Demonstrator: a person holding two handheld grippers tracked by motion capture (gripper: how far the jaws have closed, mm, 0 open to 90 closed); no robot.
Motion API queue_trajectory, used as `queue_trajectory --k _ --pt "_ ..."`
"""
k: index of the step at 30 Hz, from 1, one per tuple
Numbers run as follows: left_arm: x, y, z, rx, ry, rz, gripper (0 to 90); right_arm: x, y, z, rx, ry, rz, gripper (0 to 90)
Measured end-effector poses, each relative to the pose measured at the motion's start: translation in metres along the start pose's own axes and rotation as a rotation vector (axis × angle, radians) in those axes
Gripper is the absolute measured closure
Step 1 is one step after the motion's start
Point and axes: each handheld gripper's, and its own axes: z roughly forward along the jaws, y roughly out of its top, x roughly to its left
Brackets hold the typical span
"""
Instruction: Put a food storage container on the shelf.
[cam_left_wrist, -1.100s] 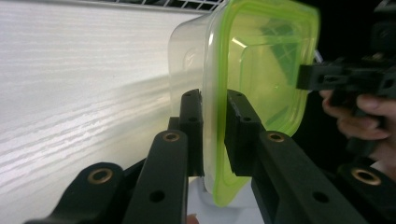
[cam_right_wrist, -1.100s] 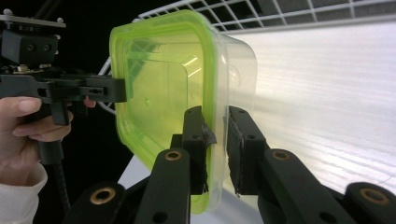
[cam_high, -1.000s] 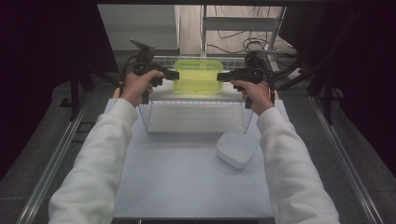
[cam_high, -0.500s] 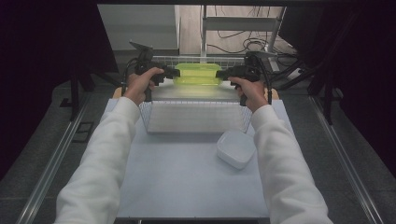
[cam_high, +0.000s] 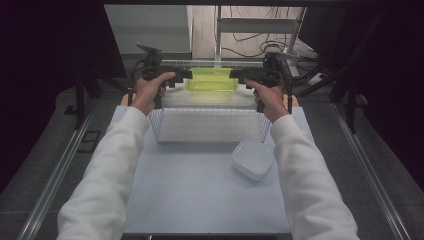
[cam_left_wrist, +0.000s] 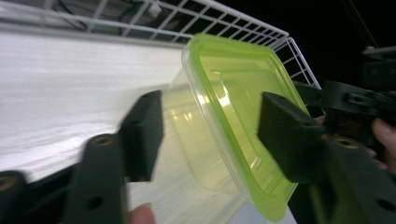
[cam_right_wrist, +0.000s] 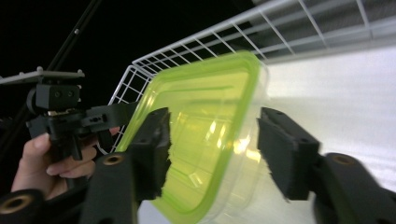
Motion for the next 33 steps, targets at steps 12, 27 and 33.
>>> queue_trajectory --k 12,27,33 --pt "-0.028 -0.025 -0.041 -0.08 0.102 0.2 25.9 0.03 -0.011 -0.042 -0.062 -0.082 -0.281 26.1" --pt "-0.03 -0.123 -0.083 -0.044 0.12 0.334 27.8 0.034 -0.095 -0.094 0.046 -0.096 -0.528 24.5" --pt "-0.019 -0.179 -0.078 0.026 0.164 0.367 28.1 0.011 -0.14 -0.105 0.09 -0.105 -0.532 27.2"
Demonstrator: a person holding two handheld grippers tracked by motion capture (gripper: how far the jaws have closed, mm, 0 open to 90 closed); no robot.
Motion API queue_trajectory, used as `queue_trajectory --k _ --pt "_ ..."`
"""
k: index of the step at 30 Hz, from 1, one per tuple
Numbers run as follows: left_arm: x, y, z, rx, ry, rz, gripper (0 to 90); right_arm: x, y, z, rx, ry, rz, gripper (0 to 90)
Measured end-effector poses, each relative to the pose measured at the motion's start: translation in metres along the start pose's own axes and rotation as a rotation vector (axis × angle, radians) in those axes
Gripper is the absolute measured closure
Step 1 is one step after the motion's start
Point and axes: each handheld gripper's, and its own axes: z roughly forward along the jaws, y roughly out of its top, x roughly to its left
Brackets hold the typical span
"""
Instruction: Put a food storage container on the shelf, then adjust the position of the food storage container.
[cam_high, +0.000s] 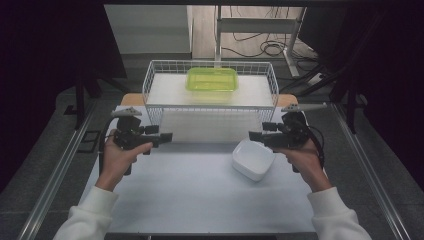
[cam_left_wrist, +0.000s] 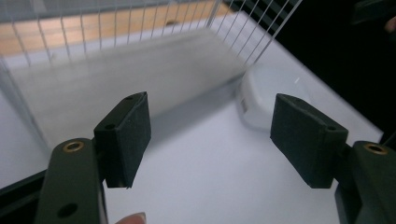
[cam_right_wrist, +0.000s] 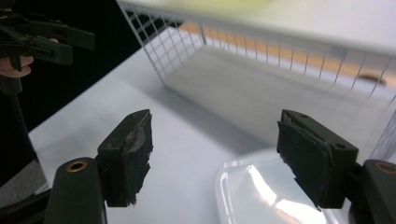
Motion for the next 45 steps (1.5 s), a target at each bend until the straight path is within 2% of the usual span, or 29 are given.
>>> queue_trajectory --k 1,2,3,4,5,7,8,9,12,15,19,25,36,42,45 --pt "0.001 -0.007 0.002 0.013 0.006 -0.001 28.1 0.0 -0.007 0.0 0.008 -0.002 0.005 27.3" --pt "0.001 -0.007 0.002 0.013 0.006 -0.001 28.2 0.0 -0.007 0.0 0.008 -0.002 0.005 27.3" --pt "0.001 -0.021 0.007 0.04 0.005 -0.005 28.2 -0.002 -0.022 0.002 0.029 -0.003 0.021 27.3" --pt "0.0 -0.027 0.009 0.055 0.011 0.0 28.2 -0.003 -0.026 0.003 0.038 0.0 0.027 27.3" --pt "0.0 -0.027 0.009 0.055 0.011 0.0 28.1 -0.003 -0.026 0.003 0.038 0.0 0.027 27.3" --pt "-0.001 -0.042 0.014 0.088 0.017 0.006 28.2 -0.005 -0.043 0.008 0.078 -0.002 0.036 27.4" --pt "-0.001 -0.042 0.014 0.088 0.017 0.006 28.3 -0.005 -0.043 0.008 0.078 -0.002 0.036 27.4" --pt "-0.002 -0.048 0.017 0.116 0.021 0.009 28.3 -0.008 -0.051 0.009 0.093 -0.007 0.042 27.4" --pt "-0.002 -0.053 0.02 0.133 0.024 0.012 28.2 -0.01 -0.059 0.011 0.1 -0.005 0.056 27.4" --pt "-0.001 -0.061 0.025 0.164 0.032 -0.001 28.2 -0.012 -0.073 0.017 0.143 -0.013 0.065 27.3" --pt "0.001 -0.065 0.026 0.177 0.04 -0.012 28.2 -0.014 -0.083 0.023 0.176 -0.021 0.063 27.3" --pt "0.004 -0.067 0.025 0.173 0.046 -0.03 28.1 -0.014 -0.084 0.024 0.171 -0.024 0.062 27.9" --pt "0.003 -0.066 0.028 0.189 0.047 -0.02 26.7 -0.017 -0.084 0.023 0.175 -0.048 0.062 28.2" --pt "0.003 -0.068 0.028 0.195 0.038 -0.022 26.2 -0.025 -0.08 0.023 0.182 -0.076 0.068 29.7" --pt "0.005 -0.068 0.029 0.199 0.032 -0.023 26.0 -0.034 -0.072 0.026 0.195 -0.079 0.072 36.6"
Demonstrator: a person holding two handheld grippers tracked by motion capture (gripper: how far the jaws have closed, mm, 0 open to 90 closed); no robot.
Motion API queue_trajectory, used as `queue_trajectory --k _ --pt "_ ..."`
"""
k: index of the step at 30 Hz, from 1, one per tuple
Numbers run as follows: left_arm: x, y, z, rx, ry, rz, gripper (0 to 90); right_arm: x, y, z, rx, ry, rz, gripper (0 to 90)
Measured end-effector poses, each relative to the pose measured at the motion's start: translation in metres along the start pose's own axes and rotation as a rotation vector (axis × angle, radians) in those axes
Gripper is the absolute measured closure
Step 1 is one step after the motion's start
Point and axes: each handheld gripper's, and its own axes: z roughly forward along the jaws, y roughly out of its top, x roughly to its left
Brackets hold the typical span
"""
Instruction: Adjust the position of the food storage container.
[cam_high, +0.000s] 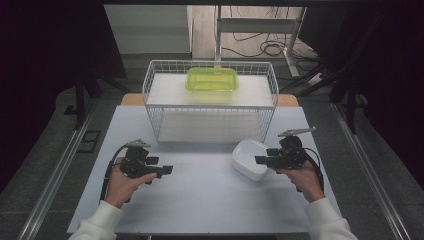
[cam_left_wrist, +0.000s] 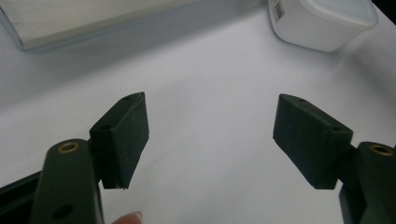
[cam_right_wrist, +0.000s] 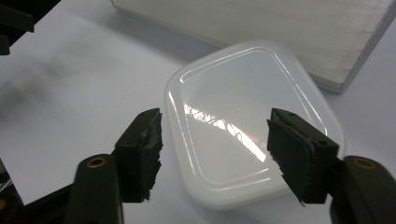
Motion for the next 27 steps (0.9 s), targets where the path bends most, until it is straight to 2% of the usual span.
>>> queue_trajectory --k 2,3,9,14,15,16,18,19,20,22,26,27 --pt "0.0 0.0 0.0 0.001 -0.002 -0.002 26.0 -0.001 0.003 0.001 0.01 -0.002 -0.003 37.6" --pt "0.001 -0.001 0.001 0.006 -0.005 -0.002 25.9 -0.004 0.01 0.005 0.038 -0.013 -0.01 39.0" --pt "0.001 -0.002 0.003 0.017 -0.012 0.001 25.5 -0.01 0.024 0.014 0.077 -0.035 -0.021 46.1" --pt "0.001 -0.002 0.004 0.024 -0.01 -0.003 25.4 -0.019 0.043 0.019 0.139 -0.095 -0.062 63.6" --pt "0.001 -0.002 0.004 0.024 -0.01 -0.003 25.3 -0.019 0.043 0.019 0.139 -0.095 -0.062 63.6" --pt "0.002 -0.002 0.004 0.024 -0.01 -0.005 25.3 -0.025 0.049 0.023 0.16 -0.127 -0.08 72.3" --pt "0.002 -0.002 0.004 0.023 -0.008 -0.006 25.6 -0.029 0.054 0.025 0.171 -0.149 -0.086 79.0" --pt "0.002 -0.002 0.004 0.023 -0.008 -0.006 25.7 -0.029 0.054 0.025 0.171 -0.149 -0.086 79.0" --pt "0.002 -0.002 0.004 0.024 -0.008 -0.009 25.7 -0.034 0.057 0.028 0.179 -0.159 -0.1 85.1" --pt "0.002 -0.003 0.005 0.026 -0.007 -0.011 25.7 -0.037 0.059 0.032 0.192 -0.173 -0.111 88.4" --pt "0.004 -0.004 0.005 0.036 -0.005 -0.005 25.6 -0.041 0.06 0.039 0.212 -0.195 -0.14 89.2" --pt "0.004 -0.004 0.006 0.035 -0.005 -0.007 25.6 -0.043 0.059 0.044 0.228 -0.216 -0.168 89.3"
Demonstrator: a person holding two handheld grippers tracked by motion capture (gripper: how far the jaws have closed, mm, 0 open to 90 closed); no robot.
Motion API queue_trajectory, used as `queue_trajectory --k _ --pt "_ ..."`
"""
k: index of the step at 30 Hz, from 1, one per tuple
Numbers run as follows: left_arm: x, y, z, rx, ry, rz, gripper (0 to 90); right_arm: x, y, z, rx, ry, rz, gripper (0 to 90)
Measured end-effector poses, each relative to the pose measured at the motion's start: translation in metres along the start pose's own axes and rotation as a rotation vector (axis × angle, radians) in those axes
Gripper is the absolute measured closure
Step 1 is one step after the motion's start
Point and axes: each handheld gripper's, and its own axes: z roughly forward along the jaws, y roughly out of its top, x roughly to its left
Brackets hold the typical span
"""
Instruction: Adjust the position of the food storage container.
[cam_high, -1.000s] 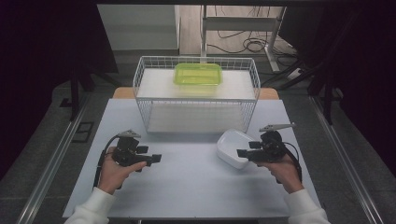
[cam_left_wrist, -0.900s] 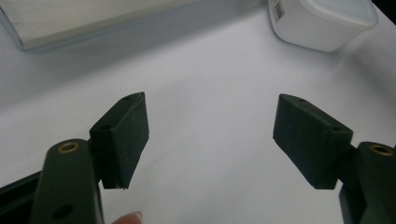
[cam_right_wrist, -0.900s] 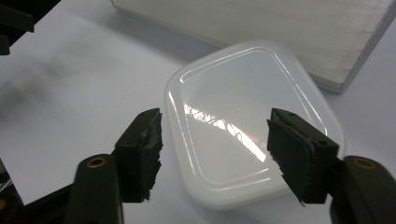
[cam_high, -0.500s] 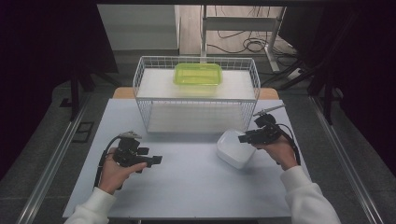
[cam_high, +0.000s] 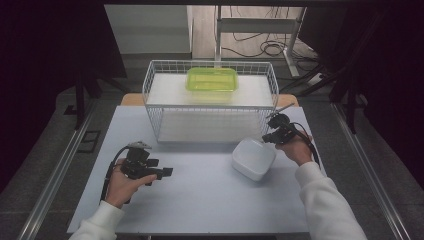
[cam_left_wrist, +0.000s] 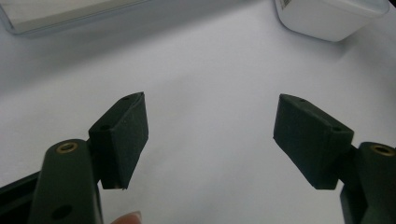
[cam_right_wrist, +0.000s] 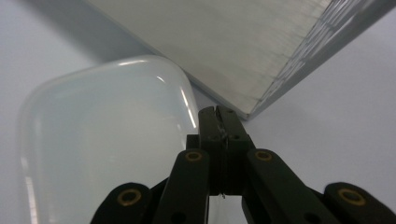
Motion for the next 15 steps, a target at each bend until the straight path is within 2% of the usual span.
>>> queue_trajectory --k 2,3,6,9,15 --pt "0.0 0.0 0.0 0.001 0.0 0.0 25.6 0.0 0.0 0.002 0.006 -0.007 -0.011 89.3" --pt "0.0 0.0 0.0 0.004 0.001 0.004 25.6 0.0 0.001 0.006 0.015 -0.035 -0.033 89.3" --pt "0.0 0.0 0.001 0.005 0.0 0.002 25.6 0.002 0.003 0.011 0.015 -0.057 -0.061 89.4" --pt "-0.001 0.0 0.001 0.003 0.0 0.006 25.6 0.005 0.004 0.015 0.019 -0.064 -0.097 89.4" --pt "-0.002 0.0 0.003 0.01 0.012 0.013 24.4 0.01 0.007 0.021 0.021 -0.071 -0.127 89.5"
